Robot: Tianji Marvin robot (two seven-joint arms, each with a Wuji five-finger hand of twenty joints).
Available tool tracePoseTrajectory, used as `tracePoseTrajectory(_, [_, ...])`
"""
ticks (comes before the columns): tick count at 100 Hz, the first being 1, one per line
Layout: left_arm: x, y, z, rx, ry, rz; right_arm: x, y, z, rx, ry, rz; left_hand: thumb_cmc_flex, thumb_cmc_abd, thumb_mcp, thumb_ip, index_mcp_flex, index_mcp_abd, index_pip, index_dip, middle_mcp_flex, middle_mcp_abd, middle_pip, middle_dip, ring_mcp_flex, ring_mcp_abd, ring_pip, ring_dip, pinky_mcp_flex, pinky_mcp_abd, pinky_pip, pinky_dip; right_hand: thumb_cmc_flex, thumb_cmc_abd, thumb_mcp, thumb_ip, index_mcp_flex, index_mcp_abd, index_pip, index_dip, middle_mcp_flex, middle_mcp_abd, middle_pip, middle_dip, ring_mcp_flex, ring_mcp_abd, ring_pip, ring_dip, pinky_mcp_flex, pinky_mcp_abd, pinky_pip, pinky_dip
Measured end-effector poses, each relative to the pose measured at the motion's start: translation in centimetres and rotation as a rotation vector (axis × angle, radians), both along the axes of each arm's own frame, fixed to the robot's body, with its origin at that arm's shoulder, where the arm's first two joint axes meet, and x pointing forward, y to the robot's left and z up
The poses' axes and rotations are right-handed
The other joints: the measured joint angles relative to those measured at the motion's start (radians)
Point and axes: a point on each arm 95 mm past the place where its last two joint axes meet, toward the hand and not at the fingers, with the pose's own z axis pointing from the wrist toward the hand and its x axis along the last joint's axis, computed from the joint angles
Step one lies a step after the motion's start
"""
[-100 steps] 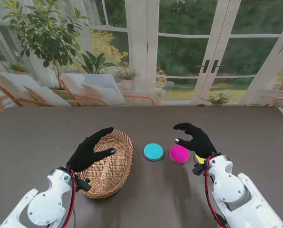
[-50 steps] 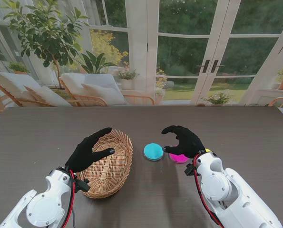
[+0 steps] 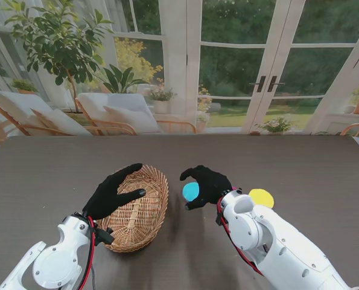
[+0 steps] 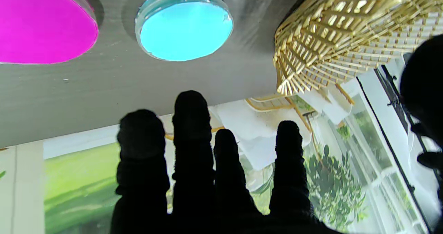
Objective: Stack culture dishes into a storage basket
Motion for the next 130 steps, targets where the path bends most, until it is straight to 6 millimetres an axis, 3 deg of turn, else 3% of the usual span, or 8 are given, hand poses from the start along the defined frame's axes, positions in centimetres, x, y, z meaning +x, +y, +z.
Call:
tracePoseTrajectory(18, [-0.1,0.0,0.0,0.002,0.003,-0.004,1.1,1.2,-1.4,-0.077,0.008,0.027,0.001,0.008,-0.002,0.000,0.000,0.002,0.000,0.000,0.000,0.001,0.000,0.000,0.000,0.000,0.000,0.000,0.000,0.000,0.000,0.000,0.000,-0.001,0.000,0.000,-0.062,-0.001,-0.012,0.020,-0.074,0.000,0.065,0.036,0.036,-0.040,0.055,0.001,0.000,-0.027,0.041,0.000])
tracePoseTrajectory(25, [-0.1,0.0,0.0,0.002,0.005,-0.006,1.5,1.5,-1.9,-0.101,0.010,0.027,0.001,0.008,-0.002,0.000,0.000,0.003,0.000,0.000,0.000,0.001,0.000,0.000,0.000,0.000,0.000,0.000,0.000,0.000,0.000,0.001,0.000,-0.002,0.001,0.000,-0.074,-0.001,-0.010,0.033,-0.087,0.000,0.070,0.037,0.048,-0.048,0.067,-0.008,0.001,-0.038,0.053,0.000])
tracePoseTrajectory(28, [-0.1,0.0,0.0,0.001,0.007,-0.007,1.7,1.6,-2.0,-0.110,0.010,0.025,0.001,0.008,-0.002,0.000,0.000,0.003,0.000,0.000,0.000,0.001,0.000,0.000,0.000,0.000,0.000,0.000,0.000,0.000,0.000,0.001,0.000,-0.009,0.054,-0.007,-0.074,-0.001,-0.008,0.034,-0.087,0.000,0.070,0.037,0.048,-0.050,0.070,-0.011,0.001,-0.038,0.056,0.000])
tracePoseTrajectory(74, [-0.1,0.0,0.0,-0.005,0.018,-0.011,4.1,2.2,-4.4,-0.244,0.061,-0.050,0.001,0.008,-0.002,0.000,0.012,0.005,0.002,0.002,0.009,0.007,0.000,0.011,0.000,0.001,0.000,0.000,0.000,0.000,0.000,0.002,0.000,-0.012,0.042,-0.007,-0.122,-0.001,-0.009,0.068,-0.122,0.001,0.069,0.037,0.069,-0.071,0.081,-0.047,0.001,-0.048,0.064,0.000])
tracePoseTrajectory(98, [-0.1,0.0,0.0,-0.007,0.023,-0.014,4.2,1.8,-3.8,-0.290,0.080,-0.066,0.002,0.016,-0.003,0.000,0.024,0.005,0.003,-0.001,0.009,0.007,0.000,0.011,0.000,0.001,0.000,0.000,0.000,0.000,0.000,0.003,0.000,-0.012,0.042,-0.007,-0.146,-0.001,0.005,0.077,-0.122,0.009,0.071,0.037,0.069,-0.080,0.081,-0.059,0.000,-0.051,0.064,0.000])
tracePoseTrajectory(130, [-0.1,0.0,0.1,-0.012,0.027,-0.017,4.1,1.2,-4.5,-0.321,0.089,-0.080,0.002,0.016,-0.004,0.000,0.037,0.006,0.003,0.003,0.009,0.007,0.000,0.011,0.002,0.001,0.000,0.000,0.000,0.000,0.000,0.003,0.000,-0.012,0.042,-0.007,-0.185,0.000,-0.008,0.090,-0.135,0.023,0.080,0.032,0.099,-0.099,0.088,-0.067,0.001,-0.064,0.083,0.000])
